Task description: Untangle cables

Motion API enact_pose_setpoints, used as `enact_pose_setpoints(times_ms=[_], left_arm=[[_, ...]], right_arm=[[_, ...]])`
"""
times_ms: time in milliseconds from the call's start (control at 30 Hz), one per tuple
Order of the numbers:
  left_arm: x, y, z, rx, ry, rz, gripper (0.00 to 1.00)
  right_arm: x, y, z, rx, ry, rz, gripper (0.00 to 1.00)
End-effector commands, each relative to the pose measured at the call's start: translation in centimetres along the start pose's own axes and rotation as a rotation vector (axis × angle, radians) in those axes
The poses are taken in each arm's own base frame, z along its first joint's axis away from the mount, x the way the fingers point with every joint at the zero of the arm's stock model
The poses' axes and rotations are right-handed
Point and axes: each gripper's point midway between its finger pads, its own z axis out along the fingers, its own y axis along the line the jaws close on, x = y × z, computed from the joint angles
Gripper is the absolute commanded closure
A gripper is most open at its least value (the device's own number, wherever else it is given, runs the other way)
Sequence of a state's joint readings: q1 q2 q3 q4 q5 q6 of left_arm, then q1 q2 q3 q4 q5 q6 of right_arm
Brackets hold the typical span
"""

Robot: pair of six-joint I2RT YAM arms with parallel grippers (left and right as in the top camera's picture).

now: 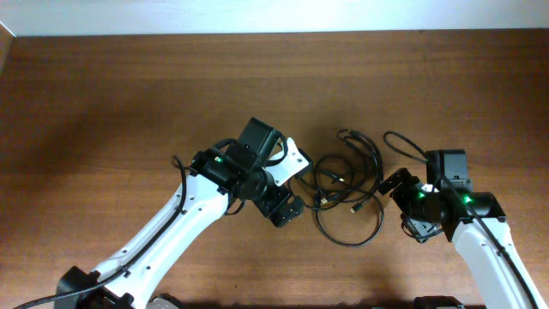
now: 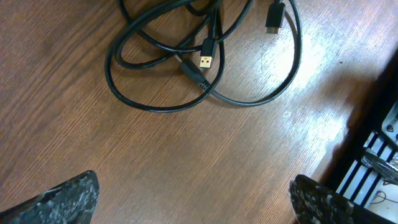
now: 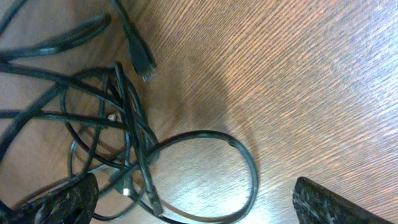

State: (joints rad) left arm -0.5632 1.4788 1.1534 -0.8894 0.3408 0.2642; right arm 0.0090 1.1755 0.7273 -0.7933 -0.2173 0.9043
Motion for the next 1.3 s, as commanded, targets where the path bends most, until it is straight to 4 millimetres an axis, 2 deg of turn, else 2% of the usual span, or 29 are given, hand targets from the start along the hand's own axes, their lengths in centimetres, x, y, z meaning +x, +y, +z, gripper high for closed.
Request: enact_pose_setpoints(times_ms=[0,67,100,133,200,300,333,367,467,533,567,600,633,700,833,900,1000,1067,1100,1167,1267], left_arm=[[-0.7,-0.4,-0.4,0.012,-0.044,0.0,0.01],[-0.9,0.3,-0.5,-0.022,-0.05,-0.021,0.01],[-0.8,1.5,-0.5,-0.088,-0.045,-0.108,0.01],[-0.4,4.1,-1.0,-0.234,-0.052,-0.299,0.01],[-0.8,7.4,-2.1,-0.306,-0.137,-0.531,0.01],[-0.3,10.2,-3.3,-0.345,-0.172,-0.609,0.01],[0.1,11.2,-3.8,-0.365,-0.181,-0.636,0.01],[0.3,11.8,-4.0,-0.373,-0.187,-0.651,0.01],[0.3,11.9,-4.1,-0.374,-0.187,-0.654,0.01],[0.3,11.9,-4.1,-0.374,-0.188,-0.654,0.01],[0.3,11.9,-4.1,-0.374,-0.188,-0.654,0.01],[0.3,11.9,-4.1,-0.374,-0.187,-0.654,0.01],[0.3,11.9,-4.1,-0.374,-0.188,-0.654,0.01],[0.3,11.9,-4.1,-0.374,-0.188,-0.654,0.01],[0.3,11.9,-4.1,-0.374,-0.188,-0.654,0.01],[0.3,11.9,-4.1,-0.374,-0.188,-0.654,0.01],[0.3,11.9,-4.1,-0.374,-0.188,-0.654,0.01],[0.3,11.9,-4.1,-0.374,-0.188,-0.654,0.01],[0.3,11.9,-4.1,-0.374,-0.188,-0.654,0.01],[0.3,11.9,-4.1,-0.374,-0.188,-0.654,0.01],[0.3,11.9,-4.1,-0.374,-0.188,-0.654,0.01]], right_arm=[[1.1,0.2,0.1,-0.031,0.056,-0.254,0.02],[2.0,1.0,0.0,-0.092,0.099,-0.399,0.02],[2.4,1.4,-0.1,-0.124,0.116,-0.465,0.02],[3.1,2.2,-0.3,-0.182,0.143,-0.552,0.02],[4.1,3.1,-0.7,-0.262,0.17,-0.664,0.01],[3.9,4.2,-0.4,-0.274,0.113,-0.807,0.01],[3.7,5.1,-0.2,-0.271,0.066,-0.874,0.01],[3.9,6.0,0.0,-0.273,0.031,-0.95,0.01],[4.6,7.5,1.2,-0.243,-0.017,-1.052,0.01],[5.0,7.2,2.8,-0.183,-0.007,-1.114,0.04],[5.0,7.0,4.2,-0.16,0.017,-1.113,0.13],[5.0,6.9,5.2,-0.152,0.04,-1.106,0.32],[5.5,6.5,6.2,-0.153,0.087,-1.099,0.59],[5.9,6.0,7.0,-0.135,0.131,-1.0,0.96],[6.5,6.5,6.3,-0.172,0.158,-0.967,0.96],[6.7,7.3,4.2,-0.189,0.163,-0.958,0.96],[6.2,10.7,-2.4,-0.259,0.079,-0.983,0.96],[5.8,13.3,-7.6,-0.34,-0.018,-1.012,0.96],[4.9,14.5,-10.6,-0.352,-0.101,-1.02,0.96],[3.3,14.7,-13.8,-0.287,-0.2,-1.01,0.96],[1.8,16.7,-19.9,-0.311,-0.354,-1.005,0.96]])
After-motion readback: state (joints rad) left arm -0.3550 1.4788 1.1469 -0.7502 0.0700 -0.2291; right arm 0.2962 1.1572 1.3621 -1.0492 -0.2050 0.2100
